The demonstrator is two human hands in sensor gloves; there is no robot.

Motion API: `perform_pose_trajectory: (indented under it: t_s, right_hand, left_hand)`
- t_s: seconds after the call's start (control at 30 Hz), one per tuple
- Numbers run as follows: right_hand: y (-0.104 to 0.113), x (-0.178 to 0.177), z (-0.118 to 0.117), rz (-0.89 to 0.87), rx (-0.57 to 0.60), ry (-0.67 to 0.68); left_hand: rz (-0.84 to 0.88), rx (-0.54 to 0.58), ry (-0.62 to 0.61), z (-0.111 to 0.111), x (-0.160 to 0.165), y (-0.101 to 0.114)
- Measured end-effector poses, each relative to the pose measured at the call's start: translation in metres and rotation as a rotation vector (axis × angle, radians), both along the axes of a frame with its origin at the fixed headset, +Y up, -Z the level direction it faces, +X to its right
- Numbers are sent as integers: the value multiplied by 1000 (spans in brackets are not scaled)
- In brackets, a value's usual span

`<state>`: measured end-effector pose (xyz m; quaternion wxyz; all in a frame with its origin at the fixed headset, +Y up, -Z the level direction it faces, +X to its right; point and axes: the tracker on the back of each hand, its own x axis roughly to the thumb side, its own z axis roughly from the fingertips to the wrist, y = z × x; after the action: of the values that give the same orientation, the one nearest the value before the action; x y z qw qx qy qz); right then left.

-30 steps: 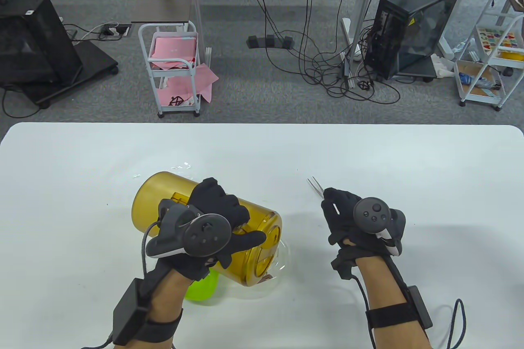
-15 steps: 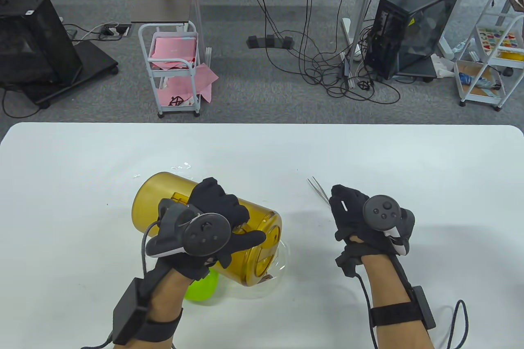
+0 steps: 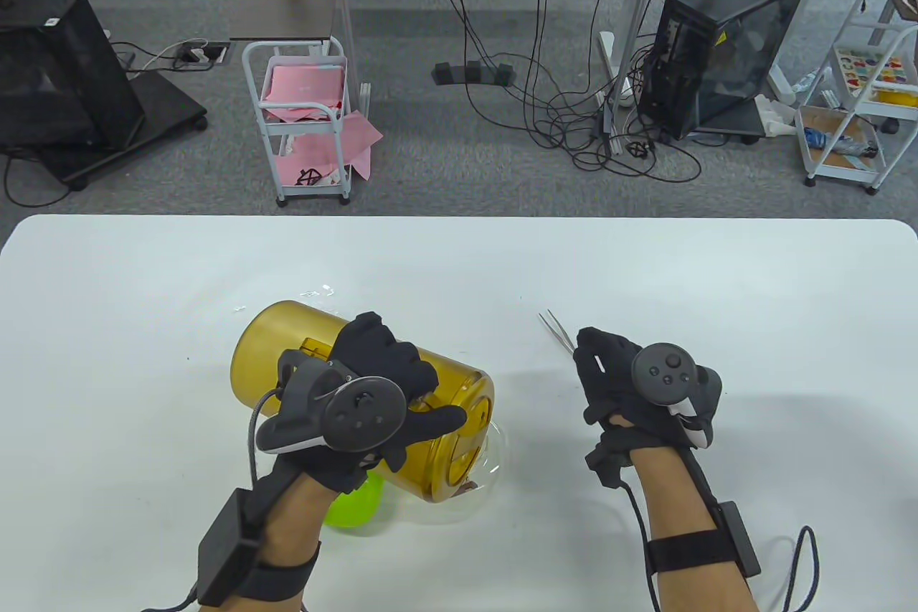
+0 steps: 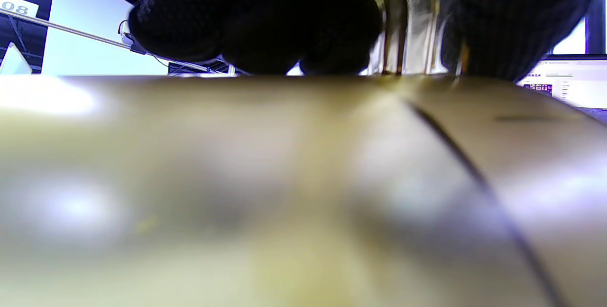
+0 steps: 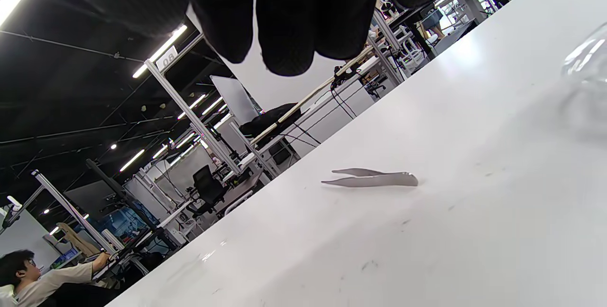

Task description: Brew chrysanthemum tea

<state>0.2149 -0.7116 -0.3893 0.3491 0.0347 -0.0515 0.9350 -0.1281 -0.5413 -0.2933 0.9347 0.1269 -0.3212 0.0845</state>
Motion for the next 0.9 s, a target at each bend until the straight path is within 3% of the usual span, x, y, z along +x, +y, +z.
perform_pose_trajectory:
  t_s: [0.9]
  right_hand:
    - [-1,-2,0,10,-6,5]
  left_hand:
    - [-1,-1,3,0,1,0]
